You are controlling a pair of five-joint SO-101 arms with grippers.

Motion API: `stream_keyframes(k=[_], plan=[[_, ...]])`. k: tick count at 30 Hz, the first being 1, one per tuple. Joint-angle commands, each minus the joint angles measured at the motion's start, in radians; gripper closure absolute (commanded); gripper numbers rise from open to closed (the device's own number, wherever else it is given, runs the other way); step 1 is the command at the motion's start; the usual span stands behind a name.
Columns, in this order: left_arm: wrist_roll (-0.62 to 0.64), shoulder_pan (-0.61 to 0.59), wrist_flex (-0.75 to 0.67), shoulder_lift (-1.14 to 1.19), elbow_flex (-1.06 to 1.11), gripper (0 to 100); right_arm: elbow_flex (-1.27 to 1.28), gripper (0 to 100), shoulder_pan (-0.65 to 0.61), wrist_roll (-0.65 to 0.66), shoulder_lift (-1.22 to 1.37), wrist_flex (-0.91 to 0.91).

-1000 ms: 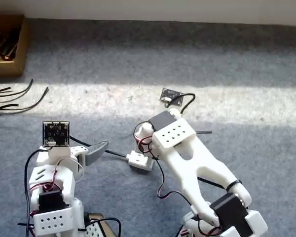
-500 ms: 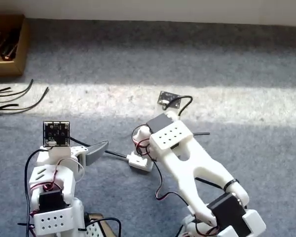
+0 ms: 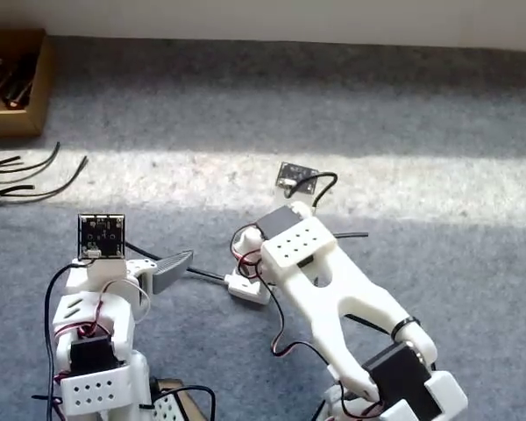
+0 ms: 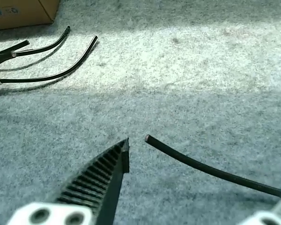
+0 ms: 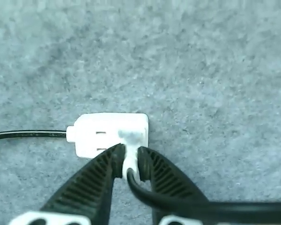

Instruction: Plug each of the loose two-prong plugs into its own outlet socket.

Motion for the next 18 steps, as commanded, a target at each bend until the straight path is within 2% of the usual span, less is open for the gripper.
stream_keyframes(k=[1, 3, 5, 8, 10, 13, 15, 18], plan=[[0.009, 0.015, -0.012, -0.008, -0.007, 50, 0.016, 99.1, -0.033, 0.123, 0.093, -0.033], [0.009, 0.015, -0.012, -0.008, -0.007, 50, 0.001, 95.1, -0.031, 0.146, 0.093, -0.018], [0.009, 0.015, -0.012, -0.008, -0.007, 50, -0.010, 84.4, -0.031, 0.140, 0.094, 0.019], [0.009, 0.015, -0.012, -0.008, -0.007, 50, -0.016, 59.1, -0.031, 0.078, 0.093, 0.053], [0.009, 0.015, -0.012, -0.008, -0.007, 50, -0.025, 41.1, -0.033, 0.084, 0.093, 0.064], [0.009, 0.015, -0.012, -0.008, -0.005, 50, -0.042, 20.0, -0.033, 0.087, 0.091, 0.064], [0.009, 0.015, -0.012, -0.008, -0.005, 50, -0.059, 11.5, -0.028, 0.087, 0.090, 0.064], [0.006, 0.015, -0.017, -0.008, 0.015, 50, -0.097, 9.7, -0.018, 0.084, 0.056, 0.079]])
